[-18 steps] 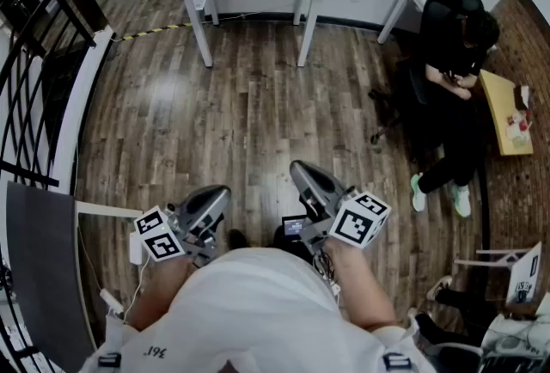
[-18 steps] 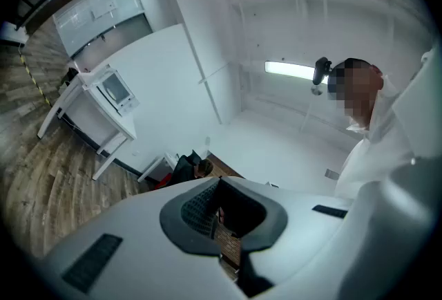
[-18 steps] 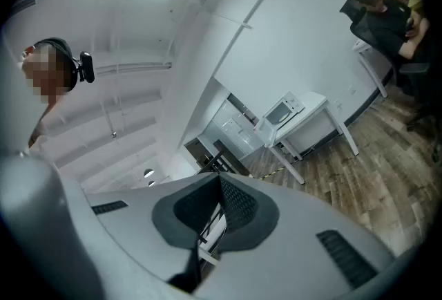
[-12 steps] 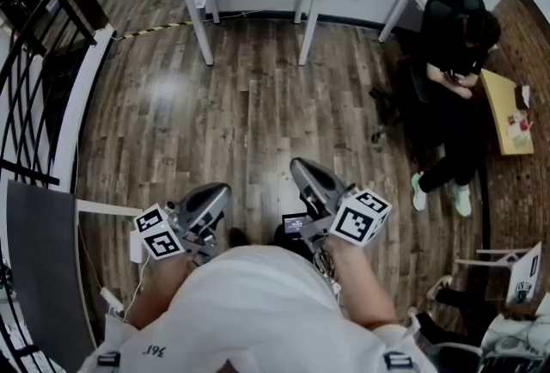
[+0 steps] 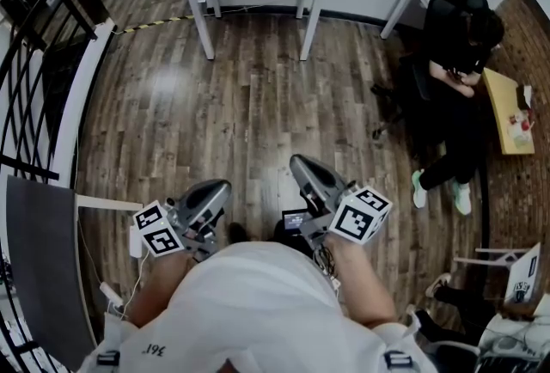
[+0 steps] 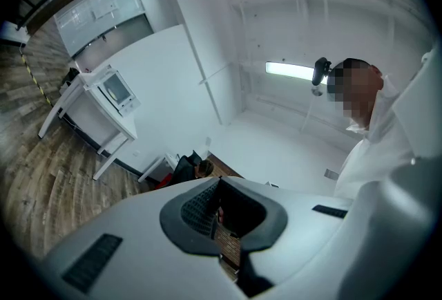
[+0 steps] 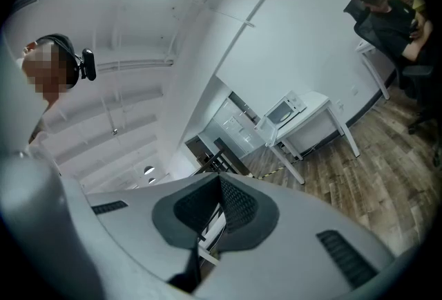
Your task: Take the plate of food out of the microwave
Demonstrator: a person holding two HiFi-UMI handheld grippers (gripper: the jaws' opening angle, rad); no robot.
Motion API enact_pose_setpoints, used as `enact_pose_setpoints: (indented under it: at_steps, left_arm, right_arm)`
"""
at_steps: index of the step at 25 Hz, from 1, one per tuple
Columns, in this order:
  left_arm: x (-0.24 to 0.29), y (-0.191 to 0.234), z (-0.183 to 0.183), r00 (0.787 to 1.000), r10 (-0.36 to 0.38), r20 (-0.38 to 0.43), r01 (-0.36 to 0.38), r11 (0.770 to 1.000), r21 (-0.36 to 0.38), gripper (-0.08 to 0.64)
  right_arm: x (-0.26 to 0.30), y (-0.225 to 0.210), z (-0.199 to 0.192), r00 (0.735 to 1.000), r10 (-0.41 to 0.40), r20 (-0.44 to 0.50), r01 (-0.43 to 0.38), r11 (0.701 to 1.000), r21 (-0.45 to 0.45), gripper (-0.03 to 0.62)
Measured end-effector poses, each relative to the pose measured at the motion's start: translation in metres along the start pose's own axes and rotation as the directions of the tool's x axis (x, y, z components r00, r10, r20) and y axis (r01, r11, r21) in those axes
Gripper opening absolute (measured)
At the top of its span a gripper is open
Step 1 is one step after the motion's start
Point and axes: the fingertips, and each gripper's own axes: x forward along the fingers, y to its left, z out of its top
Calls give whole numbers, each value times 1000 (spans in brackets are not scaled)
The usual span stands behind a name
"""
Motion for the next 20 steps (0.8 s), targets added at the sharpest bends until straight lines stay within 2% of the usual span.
enact_pose_setpoints:
  at_steps: [12,17,20]
  left_arm:
    - [-1,7,2,1000,-4,1,4,1000,-13,6]
    - [1,9,6,1000,-8,10,8,1000,-25,6]
    - [1,7,7,1000,-8,14,9,1000,-28,6]
  right_arm:
    - [4,-5,-1,1000,-25,-1,25,1000,-9,0]
    - [5,-4,9,999,-18,42,18,1000,-3,2]
    - [3,-5,10,999,-27,32,27,1000,-6,12]
